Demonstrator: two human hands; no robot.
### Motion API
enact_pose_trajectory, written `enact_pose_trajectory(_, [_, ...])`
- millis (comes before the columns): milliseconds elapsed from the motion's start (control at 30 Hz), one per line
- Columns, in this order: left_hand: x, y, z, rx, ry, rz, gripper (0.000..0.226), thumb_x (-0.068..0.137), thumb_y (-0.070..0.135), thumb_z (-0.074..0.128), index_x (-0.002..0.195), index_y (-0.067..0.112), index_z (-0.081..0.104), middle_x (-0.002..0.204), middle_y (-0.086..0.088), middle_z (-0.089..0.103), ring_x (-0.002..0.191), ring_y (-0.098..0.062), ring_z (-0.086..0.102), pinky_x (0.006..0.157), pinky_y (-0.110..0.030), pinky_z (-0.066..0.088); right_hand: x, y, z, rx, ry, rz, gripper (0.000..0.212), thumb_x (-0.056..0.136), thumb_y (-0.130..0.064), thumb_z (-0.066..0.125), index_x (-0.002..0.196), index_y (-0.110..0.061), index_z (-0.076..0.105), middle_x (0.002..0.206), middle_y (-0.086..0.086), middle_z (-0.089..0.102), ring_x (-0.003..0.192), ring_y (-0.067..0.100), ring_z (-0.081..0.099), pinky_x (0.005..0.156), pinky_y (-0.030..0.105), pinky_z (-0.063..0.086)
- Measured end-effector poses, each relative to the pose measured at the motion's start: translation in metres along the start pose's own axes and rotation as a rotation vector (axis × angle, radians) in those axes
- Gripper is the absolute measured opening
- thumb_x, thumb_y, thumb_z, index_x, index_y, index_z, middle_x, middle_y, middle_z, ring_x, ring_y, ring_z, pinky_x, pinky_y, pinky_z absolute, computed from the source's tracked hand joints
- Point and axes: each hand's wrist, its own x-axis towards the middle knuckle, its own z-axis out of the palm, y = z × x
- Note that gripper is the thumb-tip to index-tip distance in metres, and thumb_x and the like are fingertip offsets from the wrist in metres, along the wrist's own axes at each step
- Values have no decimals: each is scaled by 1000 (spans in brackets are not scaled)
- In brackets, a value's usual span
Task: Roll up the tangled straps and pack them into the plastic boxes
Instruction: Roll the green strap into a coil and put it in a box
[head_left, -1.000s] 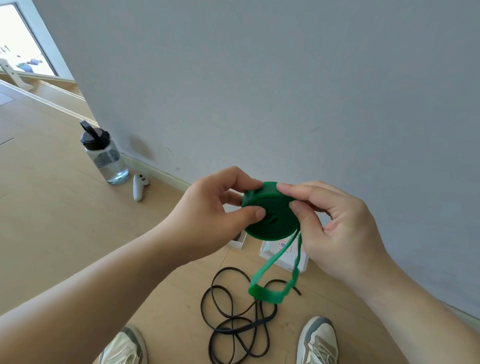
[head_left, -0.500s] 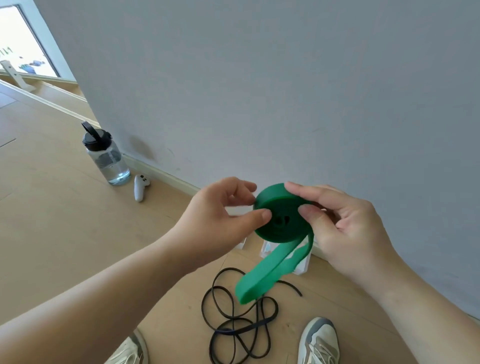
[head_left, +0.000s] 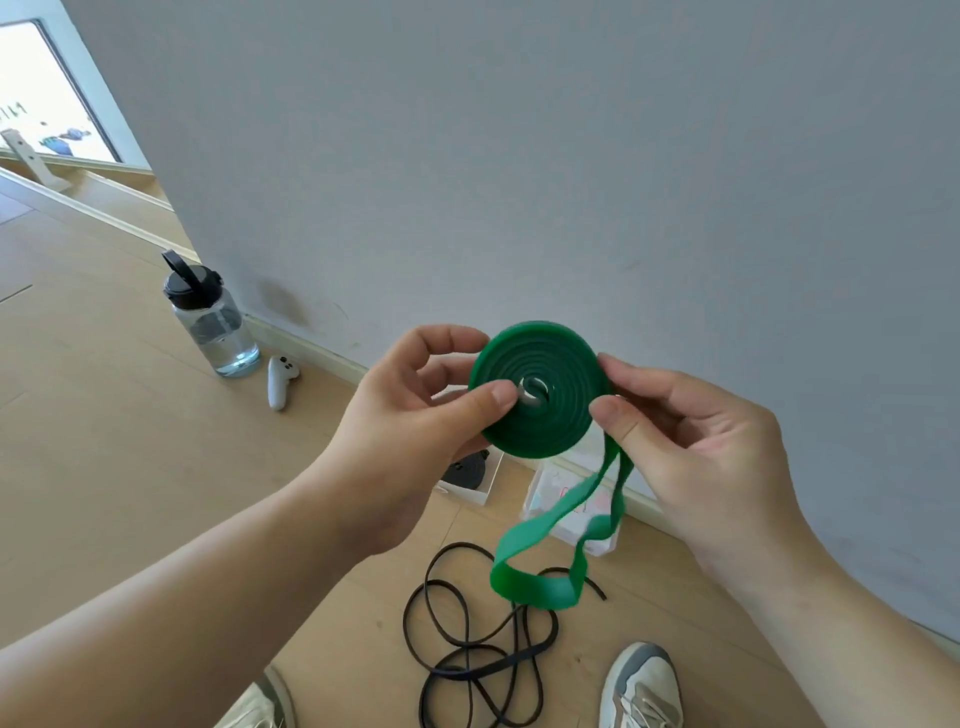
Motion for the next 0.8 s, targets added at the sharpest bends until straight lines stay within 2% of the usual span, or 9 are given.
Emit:
enact_pose_trajectory(167, [-5, -14, 5, -6, -17, -2, 40, 82, 10, 80, 114, 12, 57, 110, -13, 74, 102, -41, 74, 99, -69, 51, -1, 3, 2, 73, -16, 35, 22, 78, -22, 79, 98, -29, 82, 99, -3, 81, 96, 17, 77, 90, 33, 60])
enact_pose_trajectory(267, [-6, -15, 5, 118, -26, -26, 34, 88, 7, 80, 111, 11, 55, 108, -13, 75, 99, -37, 76, 96, -66, 54, -1, 5, 0, -15, -21, 4, 26, 88, -5, 75, 95, -30, 79, 99, -8, 81, 97, 12, 77, 91, 32, 60])
enact_pose_trajectory(300, [-6, -13, 3, 236, -42, -18, 32, 88, 10, 81, 106, 11, 55, 108, -9, 76, 98, -30, 77, 95, -62, 56, -1, 4, -1, -81, -32, -11, 30, 91, -2, 73, 95, -31, 79, 98, -12, 80, 96, 9, 76, 90, 28, 60])
enact_pose_trajectory(367, [-4, -10, 2, 460, -54, 21, 30, 85, 19, 84, 98, 13, 59, 115, 4, 76, 99, -12, 76, 91, -46, 62, -1, 3, -2, -189, -57, -28, 33, 93, 0, 70, 95, -32, 79, 93, -16, 80, 89, 4, 76, 82, 18, 59])
enact_pose_trajectory(433, [-3, -7, 1, 514, -54, 72, 30, 83, 19, 86, 102, 21, 63, 117, 10, 73, 99, -5, 74, 85, -36, 64, -1, 1, -1, -234, -75, -54, 33, 93, 0, 69, 95, -32, 80, 92, -15, 79, 85, 5, 75, 77, 15, 59])
enact_pose_trajectory(567, [-2, -5, -1, 592, -145, 144, 29, 87, 12, 81, 108, 27, 68, 102, 9, 76, 99, -8, 73, 83, -35, 63, -3, -1, 2, -314, -117, -120, 37, 92, -1, 70, 96, -36, 78, 95, -18, 77, 88, 7, 74, 75, 15, 58])
enact_pose_trajectory(700, [-2, -7, -3, 549, -119, 165, 31, 92, 6, 74, 111, 31, 74, 101, 9, 78, 101, -7, 73, 88, -25, 59, -1, -1, -2, -172, -79, -32, 18, 86, -19, 79, 99, -32, 80, 93, -11, 80, 88, 11, 77, 80, 30, 64])
enact_pose_trajectory(733, [-2, -7, -2, 521, -115, 153, 33, 94, 5, 72, 114, 32, 74, 102, 8, 78, 101, -9, 73, 88, -28, 60, 0, 0, -3, -160, -91, -7, 19, 83, -26, 80, 101, -32, 80, 95, -10, 80, 91, 13, 77, 83, 35, 63])
enact_pose_trajectory(800, [-1, -8, -2, 426, -96, 121, 34, 97, 4, 68, 117, 31, 73, 105, 2, 78, 103, -19, 74, 88, -43, 63, 2, 2, -5, -171, -152, 38, 29, 84, -26, 80, 110, -39, 78, 103, -12, 79, 99, 14, 76, 91, 40, 61])
